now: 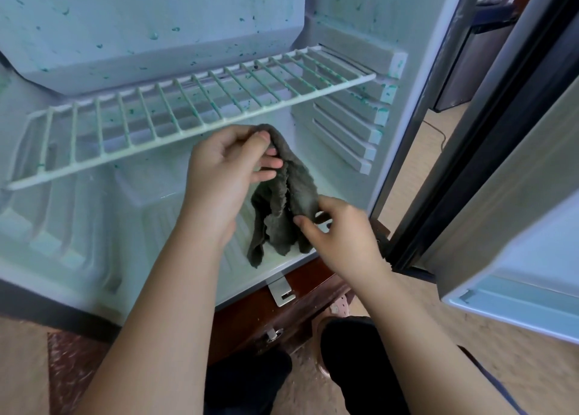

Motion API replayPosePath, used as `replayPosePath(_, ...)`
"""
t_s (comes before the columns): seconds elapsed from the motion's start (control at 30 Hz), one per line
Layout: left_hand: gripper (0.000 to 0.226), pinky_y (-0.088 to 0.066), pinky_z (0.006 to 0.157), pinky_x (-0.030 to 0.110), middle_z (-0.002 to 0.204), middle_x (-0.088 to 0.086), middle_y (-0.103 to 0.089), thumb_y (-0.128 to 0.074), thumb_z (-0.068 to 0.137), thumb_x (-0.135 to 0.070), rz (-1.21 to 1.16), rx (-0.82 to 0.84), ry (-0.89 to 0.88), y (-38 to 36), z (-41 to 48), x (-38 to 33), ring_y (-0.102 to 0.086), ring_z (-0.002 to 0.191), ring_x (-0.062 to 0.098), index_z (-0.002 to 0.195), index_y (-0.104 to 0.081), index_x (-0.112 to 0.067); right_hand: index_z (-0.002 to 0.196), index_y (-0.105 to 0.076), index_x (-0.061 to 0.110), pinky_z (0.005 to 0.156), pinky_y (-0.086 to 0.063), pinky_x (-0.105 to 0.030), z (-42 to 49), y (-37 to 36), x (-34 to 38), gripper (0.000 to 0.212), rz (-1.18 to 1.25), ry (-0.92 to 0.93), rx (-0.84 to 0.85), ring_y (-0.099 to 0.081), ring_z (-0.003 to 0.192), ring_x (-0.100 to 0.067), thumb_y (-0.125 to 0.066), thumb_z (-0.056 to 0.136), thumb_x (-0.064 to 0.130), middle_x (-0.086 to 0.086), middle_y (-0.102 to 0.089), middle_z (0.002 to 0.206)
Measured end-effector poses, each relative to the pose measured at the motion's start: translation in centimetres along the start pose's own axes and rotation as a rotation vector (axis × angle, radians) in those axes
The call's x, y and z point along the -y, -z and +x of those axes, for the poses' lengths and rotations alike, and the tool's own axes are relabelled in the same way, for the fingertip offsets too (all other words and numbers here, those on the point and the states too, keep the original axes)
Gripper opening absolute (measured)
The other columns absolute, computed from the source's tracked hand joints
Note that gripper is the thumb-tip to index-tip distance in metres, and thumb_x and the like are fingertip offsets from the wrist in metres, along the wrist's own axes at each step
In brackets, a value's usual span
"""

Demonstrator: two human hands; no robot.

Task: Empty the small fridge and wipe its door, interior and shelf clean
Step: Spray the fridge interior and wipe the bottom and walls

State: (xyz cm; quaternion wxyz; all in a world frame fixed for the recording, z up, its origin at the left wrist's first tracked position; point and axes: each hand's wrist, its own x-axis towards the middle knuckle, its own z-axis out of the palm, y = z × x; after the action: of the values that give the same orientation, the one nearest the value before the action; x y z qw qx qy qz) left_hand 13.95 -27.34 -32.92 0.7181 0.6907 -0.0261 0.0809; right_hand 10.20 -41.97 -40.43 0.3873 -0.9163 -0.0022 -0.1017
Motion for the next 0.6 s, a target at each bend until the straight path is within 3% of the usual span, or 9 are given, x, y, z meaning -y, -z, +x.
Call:
replayPosePath(0.17,0.011,-0.054,0.061,0.026,0.065,-0.007,-0.067,-0.059,0.091,-0.013,0.035,-0.311,-0.004,1.7,0.9,0.7,-0.067,0.062,0.009,0.085,-0.068,-0.016,0.085,-0.061,0.031,0.060,-0.050,-0.027,0.5,1.8,0.6,0.007,0.083,-0.018,-0.092,-0.061,0.068,-0.010,-0.068,0.087,0.031,0.010,-0.063,0.074)
replayPosePath(0.23,0.009,-0.056,0.071,0.033,0.070,-0.006,-0.067,-0.062,0.083,-0.020,0.280,-0.357,-0.052,2.9,1.3,1.5,-0.069,0.068,0.014,0.078,-0.066,-0.026,0.087,-0.058,0.035,0.063,-0.049,-0.025,0.7,2.7,0.8,0.014,0.207,-0.028,-0.124,-0.062,0.067,-0.010,-0.070,0.085,0.027,0.009,-0.064,0.072)
replayPosePath(0.27,0.006,-0.054,0.076,0.031,0.075,-0.007,-0.067,-0.064,0.081,-0.022,0.475,-0.318,-0.068,3.3,1.3,1.8,-0.069,0.075,0.018,0.081,-0.066,-0.027,0.086,-0.059,0.035,0.065,-0.048,-0.025,0.8,3.0,1.0,0.015,0.275,-0.020,-0.135,-0.062,0.069,-0.012,-0.070,0.085,0.025,0.008,-0.065,0.071)
replayPosePath(0.33,0.024,-0.045,0.080,0.025,0.093,-0.007,-0.064,-0.071,0.080,-0.019,0.736,-0.196,-0.077,3.2,1.0,2.2,-0.065,0.090,0.019,0.102,-0.063,-0.025,0.085,-0.060,0.031,0.072,-0.050,-0.032,0.9,3.4,1.4,0.014,0.420,-0.007,-0.141,-0.064,0.074,-0.017,-0.070,0.086,0.021,0.006,-0.069,0.072)
replayPosePath(0.4,0.037,-0.043,0.079,0.022,0.108,-0.008,-0.062,-0.075,0.081,-0.025,0.667,-0.003,-0.102,2.4,0.4,2.0,-0.061,0.094,0.011,0.114,-0.058,-0.028,0.087,-0.062,0.028,0.081,-0.052,-0.040,0.9,3.5,1.8,0.013,0.550,-0.004,-0.144,-0.067,0.078,-0.016,-0.069,0.087,0.017,0.004,-0.071,0.077)
replayPosePath(0.5,0.031,-0.046,0.081,0.018,0.104,-0.012,-0.067,-0.076,0.081,-0.031,0.504,0.344,-0.066,0.5,-0.9,1.7,-0.062,0.095,-0.002,0.109,-0.061,-0.031,0.088,-0.061,0.026,0.083,-0.052,-0.038,0.9,3.3,2.2,0.014,0.753,0.027,-0.143,-0.066,0.080,-0.013,-0.066,0.088,0.013,0.003,-0.072,0.080)
replayPosePath(0.6,0.040,-0.053,0.092,0.033,0.101,-0.015,-0.071,-0.079,0.076,-0.036,0.492,0.426,-0.051,-1.0,-1.3,2.4,-0.065,0.096,-0.001,0.111,-0.062,-0.033,0.091,-0.058,0.020,0.073,-0.051,-0.026,0.9,3.5,2.5,0.014,0.902,0.077,-0.170,-0.063,0.074,-0.008,-0.058,0.092,0.006,0.007,-0.068,0.078)
